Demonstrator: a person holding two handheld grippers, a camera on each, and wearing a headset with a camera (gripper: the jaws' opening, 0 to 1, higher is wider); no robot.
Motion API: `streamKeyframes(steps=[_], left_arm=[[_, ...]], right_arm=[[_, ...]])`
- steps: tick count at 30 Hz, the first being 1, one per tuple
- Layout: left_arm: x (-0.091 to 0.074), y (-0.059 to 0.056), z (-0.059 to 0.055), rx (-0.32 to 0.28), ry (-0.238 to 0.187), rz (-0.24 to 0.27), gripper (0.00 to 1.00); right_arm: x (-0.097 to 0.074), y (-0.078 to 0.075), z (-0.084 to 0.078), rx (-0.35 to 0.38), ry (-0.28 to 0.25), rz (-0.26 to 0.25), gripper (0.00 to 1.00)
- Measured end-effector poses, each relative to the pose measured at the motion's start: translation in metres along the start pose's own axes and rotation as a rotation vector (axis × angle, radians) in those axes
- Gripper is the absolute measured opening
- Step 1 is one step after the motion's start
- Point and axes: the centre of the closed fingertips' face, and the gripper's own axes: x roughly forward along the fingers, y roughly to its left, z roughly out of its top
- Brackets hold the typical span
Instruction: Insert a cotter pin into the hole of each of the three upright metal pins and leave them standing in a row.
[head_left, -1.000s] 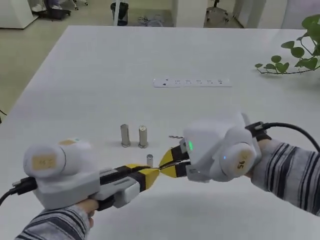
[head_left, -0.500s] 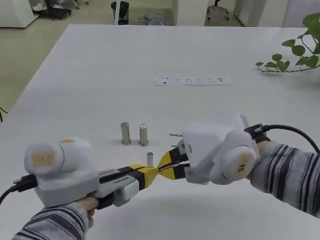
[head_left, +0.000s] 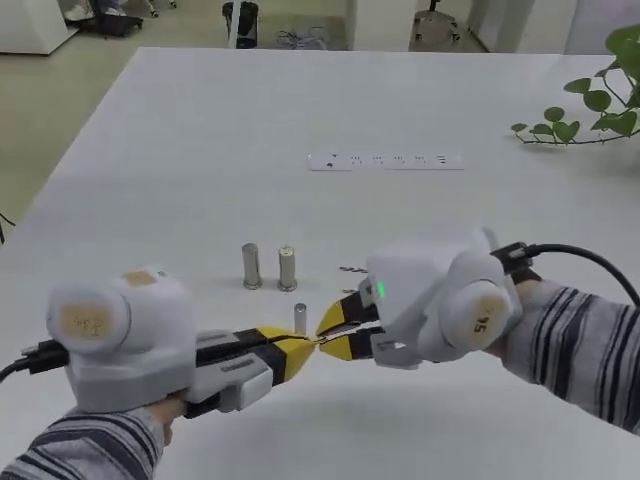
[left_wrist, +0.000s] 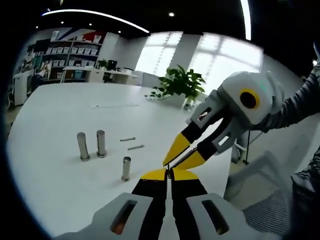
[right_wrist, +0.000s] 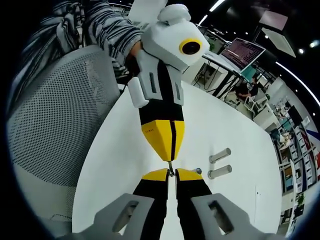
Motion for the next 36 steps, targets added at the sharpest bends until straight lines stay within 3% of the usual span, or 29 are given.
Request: streamKeyframes(steps=[3,8,14,23,34,35,36], left_arm=[[0.000,-0.002,0.000,0.040,0.008,-0.012,0.00],[0.000,-0.005,-0.003,0.149,0.053,-0.031,0.00],[0.002,-0.008,-0.008,0.231,0.100,-0.026,0.00],[0.004,0.000,-0.009,0.253,0.099,0.024,0.01],[0.006,0.024,-0.008,0.263,0.080,0.154,0.10],[0.005,0.029,-0.007,0.252,0.074,0.186,0.10],[0.006,0.030,-0.007,0.252,0.075,0.187,0.10]], right_arm=[[0.000,0.001,-0.001,0.009,0.001,0.010,0.00],[0.000,0.007,-0.001,-0.005,0.006,0.033,0.00],[0.002,0.012,-0.003,-0.015,0.026,0.051,0.00],[0.002,0.011,-0.009,-0.016,0.044,0.045,0.00],[0.004,-0.008,-0.025,0.032,0.092,-0.020,0.00],[0.005,-0.012,-0.028,0.060,0.100,-0.035,0.00],[0.005,-0.013,-0.028,0.078,0.096,-0.037,0.00]])
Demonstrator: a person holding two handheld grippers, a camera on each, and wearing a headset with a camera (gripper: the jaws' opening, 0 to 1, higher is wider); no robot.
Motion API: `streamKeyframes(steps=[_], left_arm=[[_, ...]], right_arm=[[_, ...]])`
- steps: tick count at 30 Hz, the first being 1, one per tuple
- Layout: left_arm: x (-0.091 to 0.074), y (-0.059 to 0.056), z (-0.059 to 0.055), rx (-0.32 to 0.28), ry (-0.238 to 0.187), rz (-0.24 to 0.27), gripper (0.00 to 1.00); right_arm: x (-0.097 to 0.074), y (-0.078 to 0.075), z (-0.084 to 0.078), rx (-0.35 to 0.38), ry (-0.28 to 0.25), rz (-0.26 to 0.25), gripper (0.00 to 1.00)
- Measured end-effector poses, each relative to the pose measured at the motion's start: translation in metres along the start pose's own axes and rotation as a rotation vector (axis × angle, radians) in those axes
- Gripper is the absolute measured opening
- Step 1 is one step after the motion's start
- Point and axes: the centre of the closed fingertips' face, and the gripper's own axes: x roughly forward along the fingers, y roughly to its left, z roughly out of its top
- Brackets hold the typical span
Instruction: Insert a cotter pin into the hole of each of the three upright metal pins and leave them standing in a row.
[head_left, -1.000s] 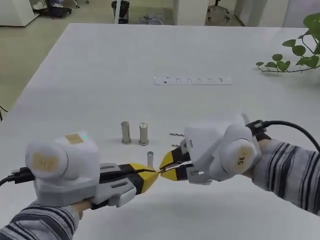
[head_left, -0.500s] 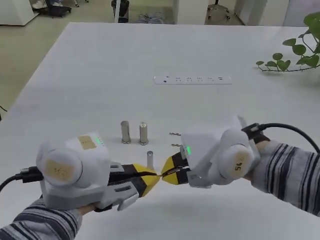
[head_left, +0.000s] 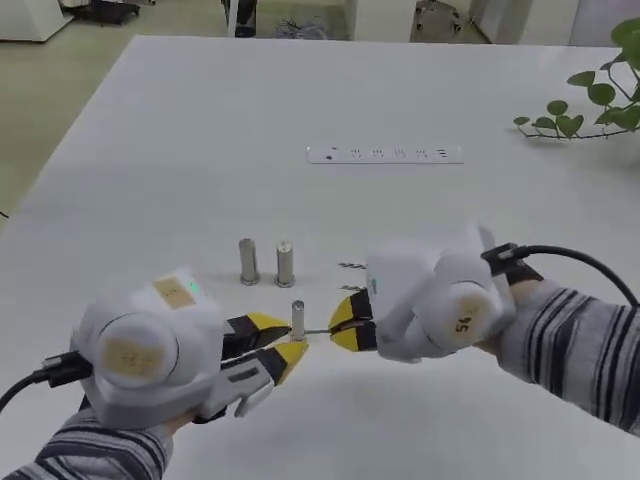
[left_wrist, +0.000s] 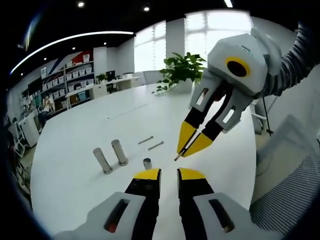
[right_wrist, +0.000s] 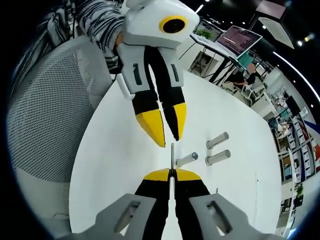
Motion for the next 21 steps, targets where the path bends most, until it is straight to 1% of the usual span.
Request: streamKeyframes(steps=[3,5,7,8,11,12,15,18,21], left_arm=[[0.003,0.007,0.001,-0.019,-0.011,0.034,0.11],[0.005,0.012,-0.001,-0.012,-0.004,0.064,0.11],[0.007,0.017,-0.004,-0.003,0.011,0.092,0.12],[0.008,0.019,-0.005,-0.007,0.012,0.103,0.12],[0.010,0.025,-0.007,-0.037,0.005,0.135,0.13],[0.012,0.027,-0.009,-0.050,0.006,0.148,0.13],[0.016,0.030,-0.013,-0.064,0.013,0.160,0.15],[0.023,0.033,-0.019,-0.111,0.017,0.174,0.15],[0.030,0.037,-0.025,-0.127,0.033,0.195,0.15]], right_arm=[[0.002,-0.005,-0.002,0.029,-0.001,-0.003,0.00],[0.005,-0.010,-0.008,0.041,0.019,-0.013,0.00],[0.007,-0.013,-0.011,0.060,0.028,-0.019,0.00],[0.008,-0.014,-0.013,0.066,0.033,-0.018,0.00],[0.013,-0.018,-0.020,0.083,0.056,-0.030,0.00],[0.014,-0.020,-0.022,0.102,0.061,-0.033,0.00],[0.019,-0.021,-0.027,0.135,0.070,-0.033,0.00],[0.024,-0.023,-0.032,0.149,0.084,-0.035,0.00],[0.028,-0.023,-0.035,0.170,0.085,-0.036,0.00]])
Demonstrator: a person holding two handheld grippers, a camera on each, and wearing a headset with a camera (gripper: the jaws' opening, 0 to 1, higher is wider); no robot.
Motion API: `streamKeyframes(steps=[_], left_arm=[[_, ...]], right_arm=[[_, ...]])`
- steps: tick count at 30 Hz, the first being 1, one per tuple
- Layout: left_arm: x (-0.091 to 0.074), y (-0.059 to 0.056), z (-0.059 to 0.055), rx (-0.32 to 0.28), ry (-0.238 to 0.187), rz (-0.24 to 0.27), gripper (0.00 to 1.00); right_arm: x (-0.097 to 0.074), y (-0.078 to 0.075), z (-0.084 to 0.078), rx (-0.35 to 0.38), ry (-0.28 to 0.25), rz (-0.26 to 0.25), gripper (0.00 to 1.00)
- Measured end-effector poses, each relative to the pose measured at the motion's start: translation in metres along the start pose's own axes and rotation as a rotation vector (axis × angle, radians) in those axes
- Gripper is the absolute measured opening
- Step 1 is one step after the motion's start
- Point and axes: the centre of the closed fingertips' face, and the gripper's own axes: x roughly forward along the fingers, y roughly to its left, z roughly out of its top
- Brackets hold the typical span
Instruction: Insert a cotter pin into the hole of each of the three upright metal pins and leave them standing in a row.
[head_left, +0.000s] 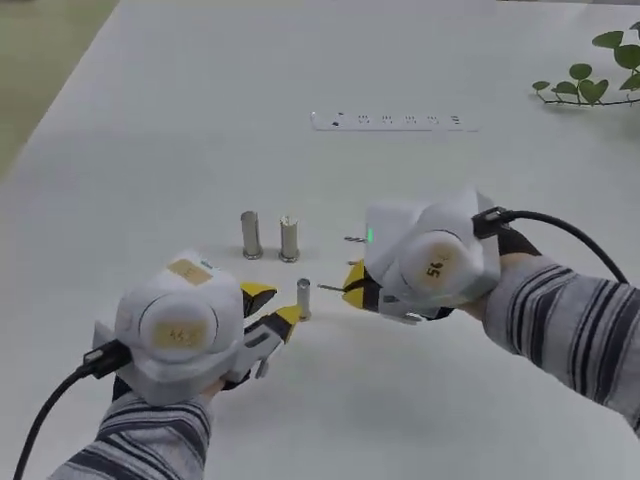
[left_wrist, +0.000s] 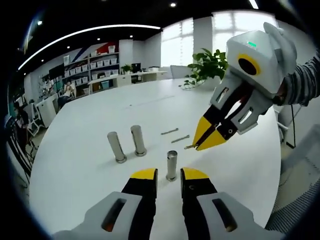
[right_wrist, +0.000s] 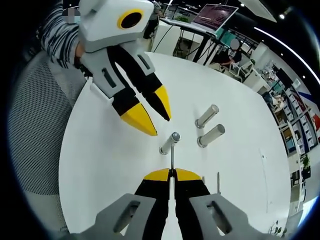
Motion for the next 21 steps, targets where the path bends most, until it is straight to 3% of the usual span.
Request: streamKeyframes(steps=[7,21], left_arm=[[0.016,-0.003,-0.009,-0.016,0.033,-0.004,0.14],[0.040,-0.005,-0.014,-0.033,0.064,-0.030,0.10]], right_arm=[[0.006,0.000,-0.003,0.019,0.000,0.008,0.00],[0.013,0.000,-0.003,0.016,-0.001,0.025,0.00]])
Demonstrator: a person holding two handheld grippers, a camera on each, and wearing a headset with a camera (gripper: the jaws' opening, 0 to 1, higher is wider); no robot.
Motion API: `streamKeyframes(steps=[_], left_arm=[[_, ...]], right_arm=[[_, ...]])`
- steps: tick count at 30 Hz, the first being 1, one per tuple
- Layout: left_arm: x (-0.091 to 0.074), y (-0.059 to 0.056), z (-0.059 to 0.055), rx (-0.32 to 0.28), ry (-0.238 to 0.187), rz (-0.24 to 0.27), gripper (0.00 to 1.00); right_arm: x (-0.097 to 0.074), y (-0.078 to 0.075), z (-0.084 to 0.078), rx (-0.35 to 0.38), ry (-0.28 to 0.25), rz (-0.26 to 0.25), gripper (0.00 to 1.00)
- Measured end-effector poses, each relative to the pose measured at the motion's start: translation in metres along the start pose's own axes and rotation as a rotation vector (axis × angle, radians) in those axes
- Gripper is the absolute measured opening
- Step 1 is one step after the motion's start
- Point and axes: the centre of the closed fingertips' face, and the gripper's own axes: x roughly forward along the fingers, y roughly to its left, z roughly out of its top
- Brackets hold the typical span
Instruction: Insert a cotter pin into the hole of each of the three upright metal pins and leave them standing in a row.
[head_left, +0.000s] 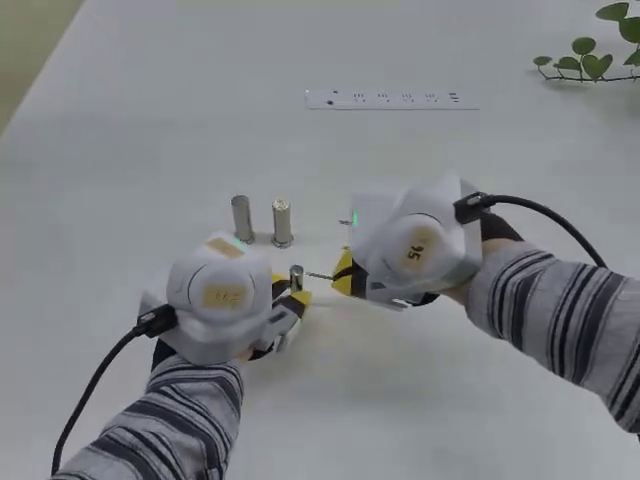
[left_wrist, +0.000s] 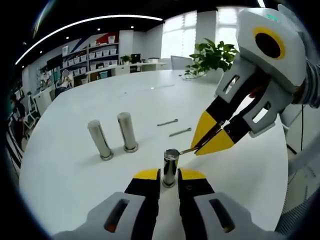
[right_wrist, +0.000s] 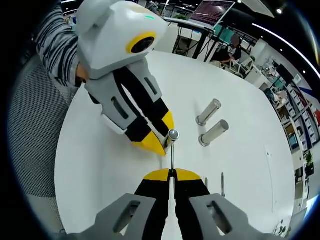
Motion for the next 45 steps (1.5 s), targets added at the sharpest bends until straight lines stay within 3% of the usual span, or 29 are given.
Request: streamKeyframes(steps=[15,18,26,32,45], left_arm=[[0.006,-0.001,-0.005,0.037,0.016,0.002,0.06],[0.006,-0.001,-0.006,0.065,0.009,0.005,0.05],[0.007,0.000,-0.006,0.065,-0.024,0.018,0.05],[0.007,0.000,-0.006,0.074,-0.027,0.026,0.05],[0.008,0.000,-0.006,0.076,-0.031,0.037,0.05]], right_arm=[[0.002,0.000,0.005,-0.003,0.003,0.015,0.00],[0.003,-0.001,0.005,-0.016,0.012,0.015,0.00],[0.002,-0.003,0.008,-0.047,0.041,0.013,0.00],[-0.004,-0.001,0.015,-0.030,0.008,0.023,0.00],[0.001,-0.002,0.022,-0.038,-0.013,0.021,0.00]])
